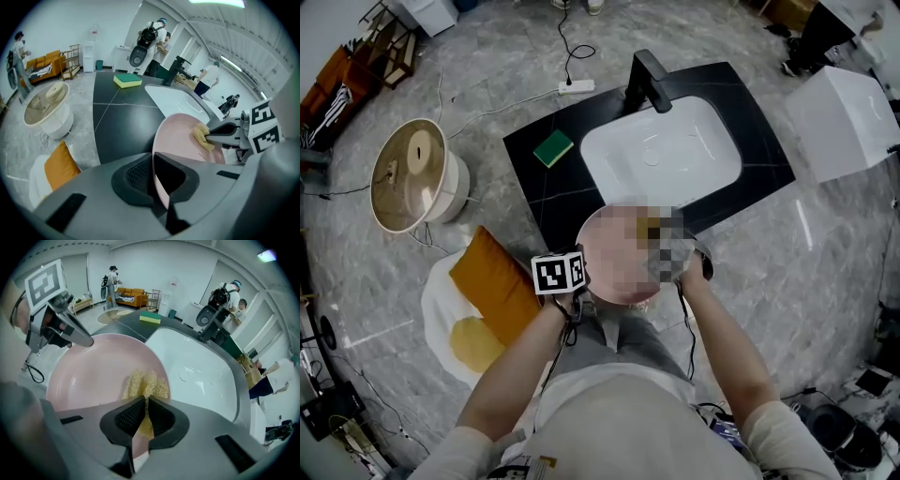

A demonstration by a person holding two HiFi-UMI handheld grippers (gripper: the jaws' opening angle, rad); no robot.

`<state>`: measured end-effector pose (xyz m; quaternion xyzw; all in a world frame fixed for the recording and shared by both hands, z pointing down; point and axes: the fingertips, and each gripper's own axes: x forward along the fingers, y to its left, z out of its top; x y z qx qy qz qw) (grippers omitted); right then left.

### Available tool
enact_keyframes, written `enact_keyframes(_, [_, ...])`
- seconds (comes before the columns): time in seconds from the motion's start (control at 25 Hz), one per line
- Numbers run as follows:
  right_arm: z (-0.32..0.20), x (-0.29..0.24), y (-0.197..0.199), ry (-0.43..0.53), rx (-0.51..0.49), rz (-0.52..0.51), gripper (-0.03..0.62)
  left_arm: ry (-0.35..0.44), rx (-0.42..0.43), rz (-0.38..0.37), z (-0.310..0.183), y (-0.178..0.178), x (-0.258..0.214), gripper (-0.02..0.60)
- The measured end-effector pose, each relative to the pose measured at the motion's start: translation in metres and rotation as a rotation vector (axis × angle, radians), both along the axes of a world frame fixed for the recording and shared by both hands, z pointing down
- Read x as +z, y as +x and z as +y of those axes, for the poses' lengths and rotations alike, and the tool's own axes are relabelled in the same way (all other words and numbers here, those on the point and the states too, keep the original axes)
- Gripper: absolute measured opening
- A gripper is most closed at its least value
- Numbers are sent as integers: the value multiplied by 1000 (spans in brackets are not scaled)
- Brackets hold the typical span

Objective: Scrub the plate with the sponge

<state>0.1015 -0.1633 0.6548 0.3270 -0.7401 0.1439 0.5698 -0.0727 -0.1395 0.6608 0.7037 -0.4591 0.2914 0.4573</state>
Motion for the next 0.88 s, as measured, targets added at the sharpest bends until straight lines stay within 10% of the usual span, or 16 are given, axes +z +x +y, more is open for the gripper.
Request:
enact_keyframes(0.36, [4,-54,7,58,135,-183,48,60,144,-53,2,-3,-14,150])
enact_keyframes(0.88, [-11,-212,2,410,195,-433,48,540,365,-182,-32,15,-169,118])
